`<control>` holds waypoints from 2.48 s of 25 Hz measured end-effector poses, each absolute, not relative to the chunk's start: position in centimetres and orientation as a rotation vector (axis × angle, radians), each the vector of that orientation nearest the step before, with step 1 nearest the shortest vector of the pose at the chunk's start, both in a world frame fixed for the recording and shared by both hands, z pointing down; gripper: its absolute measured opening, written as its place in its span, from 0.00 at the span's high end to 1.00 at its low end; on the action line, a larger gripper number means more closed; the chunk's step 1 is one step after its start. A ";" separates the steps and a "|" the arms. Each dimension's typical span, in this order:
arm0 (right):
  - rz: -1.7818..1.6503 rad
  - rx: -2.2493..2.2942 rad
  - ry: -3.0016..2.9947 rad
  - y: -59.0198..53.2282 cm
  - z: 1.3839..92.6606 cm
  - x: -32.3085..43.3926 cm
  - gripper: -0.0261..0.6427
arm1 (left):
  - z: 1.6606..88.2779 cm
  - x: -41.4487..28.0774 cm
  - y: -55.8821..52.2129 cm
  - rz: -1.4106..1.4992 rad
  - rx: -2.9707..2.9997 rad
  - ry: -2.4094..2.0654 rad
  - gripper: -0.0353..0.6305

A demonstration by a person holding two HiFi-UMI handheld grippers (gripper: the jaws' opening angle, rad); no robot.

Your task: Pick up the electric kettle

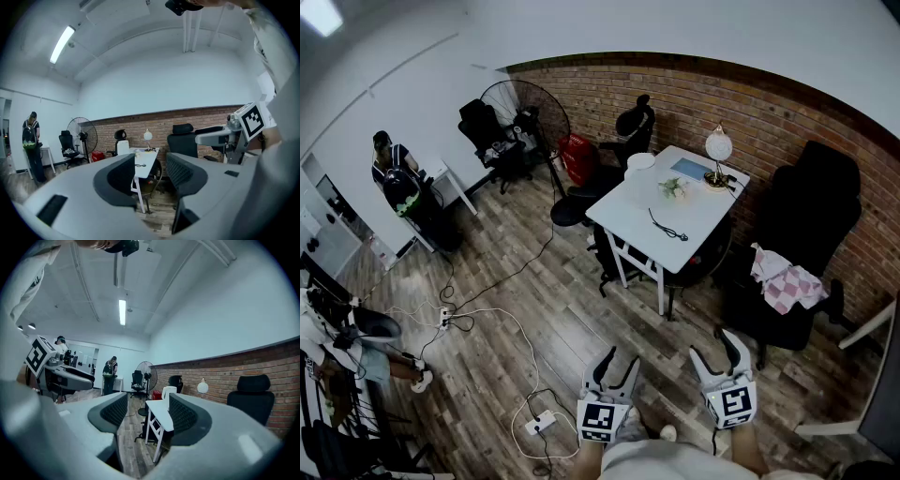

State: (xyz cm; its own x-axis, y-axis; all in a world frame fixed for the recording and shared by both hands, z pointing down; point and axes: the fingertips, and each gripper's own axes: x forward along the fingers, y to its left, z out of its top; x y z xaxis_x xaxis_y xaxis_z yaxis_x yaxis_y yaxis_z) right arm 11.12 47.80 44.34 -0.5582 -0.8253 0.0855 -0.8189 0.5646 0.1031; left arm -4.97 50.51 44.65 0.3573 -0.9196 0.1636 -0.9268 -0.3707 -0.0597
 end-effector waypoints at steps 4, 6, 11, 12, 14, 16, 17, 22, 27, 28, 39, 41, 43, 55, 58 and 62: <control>-0.091 1.406 -2.687 48.9 43.9 12.5 0.54 | 44.1 -3.8 51.7 0.270 2.546 -1.759 0.64; -0.129 1.395 -2.684 48.9 44.0 12.9 0.54 | 43.8 -3.2 51.8 0.271 2.544 -1.769 0.64; -0.192 1.347 -2.702 48.8 44.3 12.7 0.54 | 43.7 -2.7 51.6 0.272 2.531 -1.802 0.64; -0.191 1.343 -2.709 48.7 44.3 12.7 0.54 | 43.7 -2.6 51.5 0.271 2.528 -1.806 0.64; -0.187 1.337 -2.716 48.5 44.4 13.0 0.54 | 43.7 -2.2 51.1 0.268 2.527 -1.811 0.64; -0.185 1.329 -2.718 48.1 44.3 13.2 0.54 | 43.6 -1.8 50.7 0.269 2.528 -1.817 0.65; -0.186 1.323 -2.718 47.9 44.3 13.4 0.54 | 43.5 -1.6 50.6 0.268 2.528 -1.819 0.65; -0.163 1.313 -2.718 46.8 44.5 13.4 0.54 | 43.7 -1.5 49.5 0.271 2.528 -1.823 0.65; -0.154 1.309 -2.719 44.7 44.8 13.1 0.54 | 44.0 -1.6 47.2 0.275 2.533 -1.822 0.66; -0.154 1.311 -2.719 44.0 44.8 13.0 0.54 | 44.0 -1.6 46.5 0.279 2.537 -1.820 0.66; -0.105 1.299 -2.679 35.7 44.9 10.7 0.54 | 43.9 -3.7 37.7 0.288 2.542 -1.813 0.66; -0.083 1.297 -2.678 34.4 45.0 10.3 0.54 | 43.9 -4.3 36.4 0.292 2.535 -1.814 0.66; -0.100 1.291 -2.684 33.1 44.9 9.7 0.54 | 43.9 -4.9 35.1 0.296 2.531 -1.815 0.66; -0.084 1.323 -2.653 26.9 45.6 7.8 0.54 | 44.2 -6.6 28.6 0.299 2.560 -1.771 0.66; -0.074 1.333 -2.640 25.8 45.5 7.4 0.54 | 44.3 -7.1 27.4 0.294 2.565 -1.758 0.66; -0.044 1.352 -2.619 24.5 45.5 7.0 0.54 | 44.4 -7.6 25.9 0.288 2.571 -1.746 0.66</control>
